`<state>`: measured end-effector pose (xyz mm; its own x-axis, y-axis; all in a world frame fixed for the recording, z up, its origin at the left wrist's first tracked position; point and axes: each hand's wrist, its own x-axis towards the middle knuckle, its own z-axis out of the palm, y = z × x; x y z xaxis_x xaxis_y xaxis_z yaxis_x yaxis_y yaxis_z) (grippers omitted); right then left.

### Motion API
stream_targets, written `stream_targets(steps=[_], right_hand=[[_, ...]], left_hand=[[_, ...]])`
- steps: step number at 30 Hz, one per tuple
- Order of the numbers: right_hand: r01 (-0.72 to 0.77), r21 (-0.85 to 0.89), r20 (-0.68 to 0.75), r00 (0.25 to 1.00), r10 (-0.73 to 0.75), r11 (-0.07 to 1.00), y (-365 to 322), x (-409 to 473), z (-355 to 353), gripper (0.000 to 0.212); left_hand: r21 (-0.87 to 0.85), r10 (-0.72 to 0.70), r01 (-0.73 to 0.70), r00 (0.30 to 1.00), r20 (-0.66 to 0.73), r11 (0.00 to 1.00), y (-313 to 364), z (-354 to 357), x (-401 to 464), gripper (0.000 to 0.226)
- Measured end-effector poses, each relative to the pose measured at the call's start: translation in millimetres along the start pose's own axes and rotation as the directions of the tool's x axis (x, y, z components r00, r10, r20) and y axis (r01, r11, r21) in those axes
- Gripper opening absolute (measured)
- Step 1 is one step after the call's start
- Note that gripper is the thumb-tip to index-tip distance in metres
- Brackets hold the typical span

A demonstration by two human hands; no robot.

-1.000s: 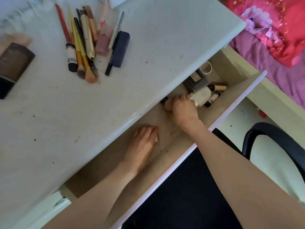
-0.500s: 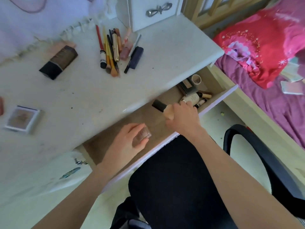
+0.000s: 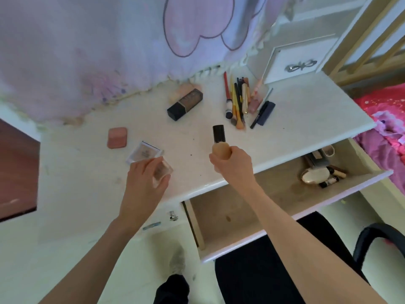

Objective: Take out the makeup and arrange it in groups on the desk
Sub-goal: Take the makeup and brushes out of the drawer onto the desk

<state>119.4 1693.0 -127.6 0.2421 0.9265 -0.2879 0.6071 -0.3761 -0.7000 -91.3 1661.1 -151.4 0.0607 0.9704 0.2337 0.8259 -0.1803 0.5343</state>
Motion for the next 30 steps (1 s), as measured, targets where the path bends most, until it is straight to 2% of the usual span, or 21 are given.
stream_targets(steps=[6,13,17,22,25,30], right_hand=[[0.001,0.165,-0.111,0.994,0.017,0.986,-47,59,38,0.030],[0.053,0.282,-0.270,0.962,0.026,0.958,-64,105,59,0.024],[0.080,0.303,-0.271,0.963,0.006,0.950,-61,114,65,0.031],[0.075,0.313,-0.250,0.968,0.006,0.947,-57,111,65,0.036],[0.056,0.230,-0.208,0.978,-0.007,0.971,-50,105,67,0.058],[0.090,-0.177,-0.150,0.982,-0.117,0.980,-22,75,65,0.068]], left_hand=[[0.000,-0.170,0.171,0.985,0.029,0.985,-63,-21,66,0.042],[0.113,-0.122,0.109,0.985,0.118,0.988,-99,-10,132,0.037],[0.165,-0.097,0.077,0.988,0.116,0.983,-101,-2,148,0.034],[0.121,-0.102,0.086,0.985,0.141,0.989,-107,2,159,0.034],[0.170,-0.092,0.063,0.982,0.167,0.983,-104,4,157,0.036],[0.198,-0.067,0.028,0.978,0.196,0.980,-84,1,134,0.042]])
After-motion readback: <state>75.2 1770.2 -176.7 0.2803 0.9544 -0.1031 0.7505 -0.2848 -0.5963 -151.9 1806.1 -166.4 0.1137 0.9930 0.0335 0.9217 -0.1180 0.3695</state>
